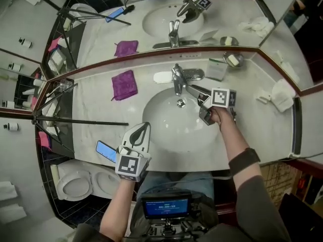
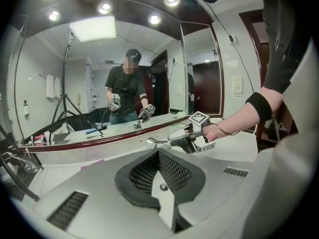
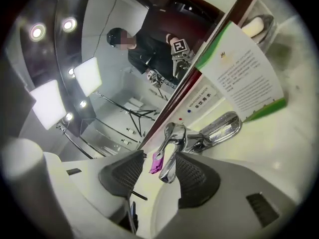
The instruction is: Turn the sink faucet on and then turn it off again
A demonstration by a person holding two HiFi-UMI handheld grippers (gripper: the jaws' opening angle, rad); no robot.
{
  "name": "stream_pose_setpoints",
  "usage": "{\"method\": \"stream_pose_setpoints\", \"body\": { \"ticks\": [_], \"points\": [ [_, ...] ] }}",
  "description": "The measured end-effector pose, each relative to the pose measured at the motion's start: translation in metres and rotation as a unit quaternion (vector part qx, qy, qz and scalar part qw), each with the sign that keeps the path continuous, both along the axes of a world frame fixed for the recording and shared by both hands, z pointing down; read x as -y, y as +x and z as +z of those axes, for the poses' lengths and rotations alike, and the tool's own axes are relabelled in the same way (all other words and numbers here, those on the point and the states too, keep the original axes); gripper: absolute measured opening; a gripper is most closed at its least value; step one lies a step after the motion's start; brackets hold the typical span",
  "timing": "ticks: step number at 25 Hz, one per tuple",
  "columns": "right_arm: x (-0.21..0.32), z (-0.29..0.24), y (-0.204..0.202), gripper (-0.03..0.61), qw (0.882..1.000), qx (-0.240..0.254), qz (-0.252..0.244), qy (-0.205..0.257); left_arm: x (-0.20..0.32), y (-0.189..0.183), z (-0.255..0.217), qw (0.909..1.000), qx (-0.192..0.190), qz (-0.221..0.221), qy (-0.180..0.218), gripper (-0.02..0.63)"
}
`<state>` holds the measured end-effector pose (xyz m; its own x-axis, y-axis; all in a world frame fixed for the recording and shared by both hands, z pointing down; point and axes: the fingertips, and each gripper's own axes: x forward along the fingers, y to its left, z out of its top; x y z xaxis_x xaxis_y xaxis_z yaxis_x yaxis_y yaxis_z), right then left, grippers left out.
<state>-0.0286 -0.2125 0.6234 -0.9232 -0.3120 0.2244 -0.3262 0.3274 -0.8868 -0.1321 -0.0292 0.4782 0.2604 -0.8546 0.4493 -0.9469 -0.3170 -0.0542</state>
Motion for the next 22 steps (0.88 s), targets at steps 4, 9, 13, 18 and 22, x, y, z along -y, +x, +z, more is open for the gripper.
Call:
{"method": "stream_pose_setpoints", "body": {
  "ticks": [4, 9, 13, 18, 22],
  "points": [
    [0.016, 0.003, -0.018, 0.224, 0.999, 0.032, -0.004, -0.034, 0.001, -0.006, -0.003, 0.9996, -0.003, -0.027, 0.002, 0.0],
    [0.028, 0.001, -0.037, 0.175, 0.994, 0.071, -0.005, -0.079, -0.004, -0.015, 0.002, 0.9995, 0.019, -0.025, 0.001, 0.0],
    [0.03, 0.01, -0.043, 0.107, 0.992, 0.058, -0.005, -0.11, -0.007, -0.015, -0.001, 0.9992, 0.015, -0.038, 0.0, 0.0],
    [0.033, 0.012, -0.044, 0.083, 0.988, 0.056, 0.005, -0.141, -0.006, -0.014, -0.002, 0.9987, 0.008, -0.05, -0.001, 0.0],
    [0.035, 0.008, -0.046, 0.084, 0.986, 0.036, 0.015, -0.16, -0.005, -0.012, 0.0, 0.9987, 0.004, -0.051, -0.001, 0.0]
  ]
}}
